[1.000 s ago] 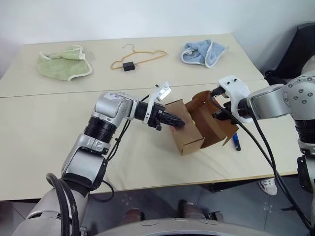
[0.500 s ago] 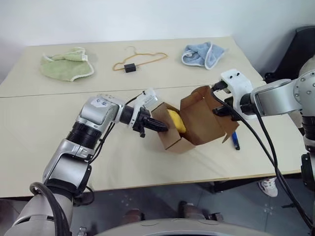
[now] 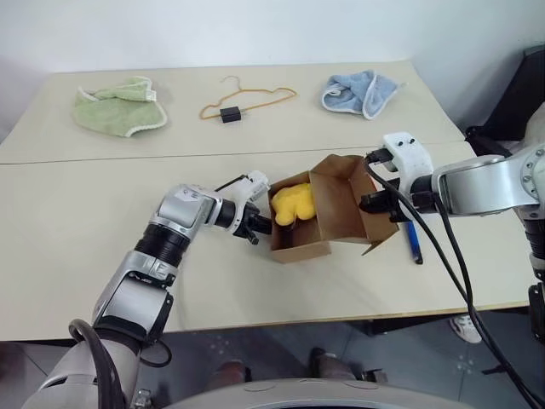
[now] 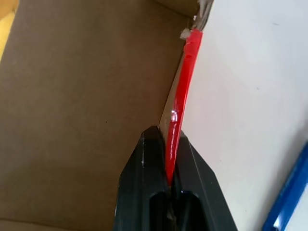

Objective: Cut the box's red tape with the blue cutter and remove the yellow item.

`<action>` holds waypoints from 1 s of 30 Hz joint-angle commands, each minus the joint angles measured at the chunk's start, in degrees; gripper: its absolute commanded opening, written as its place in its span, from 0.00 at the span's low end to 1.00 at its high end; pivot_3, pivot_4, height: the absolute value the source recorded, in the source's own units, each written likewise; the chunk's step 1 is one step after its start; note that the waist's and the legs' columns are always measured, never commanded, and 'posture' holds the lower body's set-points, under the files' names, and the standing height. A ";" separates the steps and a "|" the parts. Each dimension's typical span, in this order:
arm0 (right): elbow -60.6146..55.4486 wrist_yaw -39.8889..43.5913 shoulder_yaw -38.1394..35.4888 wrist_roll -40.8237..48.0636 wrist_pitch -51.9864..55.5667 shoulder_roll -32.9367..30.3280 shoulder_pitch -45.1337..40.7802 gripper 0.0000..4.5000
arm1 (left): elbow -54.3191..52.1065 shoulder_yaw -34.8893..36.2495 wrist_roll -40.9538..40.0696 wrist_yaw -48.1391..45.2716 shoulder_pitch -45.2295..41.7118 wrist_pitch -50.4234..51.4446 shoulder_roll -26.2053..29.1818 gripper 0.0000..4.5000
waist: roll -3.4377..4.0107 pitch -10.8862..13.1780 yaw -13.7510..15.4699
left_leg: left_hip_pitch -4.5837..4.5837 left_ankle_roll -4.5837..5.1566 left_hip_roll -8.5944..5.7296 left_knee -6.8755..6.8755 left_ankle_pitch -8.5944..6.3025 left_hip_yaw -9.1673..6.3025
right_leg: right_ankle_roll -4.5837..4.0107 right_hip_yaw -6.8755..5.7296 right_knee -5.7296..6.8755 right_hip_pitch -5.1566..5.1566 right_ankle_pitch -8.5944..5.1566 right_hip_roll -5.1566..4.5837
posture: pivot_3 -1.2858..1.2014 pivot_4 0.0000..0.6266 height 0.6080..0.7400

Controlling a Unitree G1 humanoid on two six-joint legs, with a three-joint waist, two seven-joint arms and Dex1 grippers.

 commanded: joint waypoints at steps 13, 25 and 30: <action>-11.23 23.54 -4.60 -25.73 -2.29 -1.42 7.92 0.54 | -1.96 -0.25 0.82 -3.75 -2.96 0.76 2.78 0.00 | 0.00 0.00 -0.31 | -0.07 0.05 0.01 0.00 -0.03 0.08 | 0.08 0.01 -0.01 -0.12 0.05 -0.02 | 0.52 0.24 1.00; -17.54 49.30 -5.00 -57.84 -13.12 -8.45 9.11 0.99 | -4.46 3.53 -0.24 -3.09 -3.85 4.15 7.95 0.00 | 0.01 0.01 -0.07 | -0.14 0.03 0.00 0.01 -0.07 0.08 | 0.09 0.01 -0.01 -0.17 0.05 -0.02 | 0.52 0.24 1.00; -19.53 58.06 -7.72 -68.06 -23.72 -10.33 11.03 0.99 | -3.06 4.34 -0.20 -3.78 -5.79 3.15 9.21 0.00 | 0.00 0.01 -0.09 | -0.14 0.01 0.00 0.00 -0.06 0.11 | 0.09 0.01 -0.01 -0.19 0.05 -0.02 | 0.52 0.24 1.00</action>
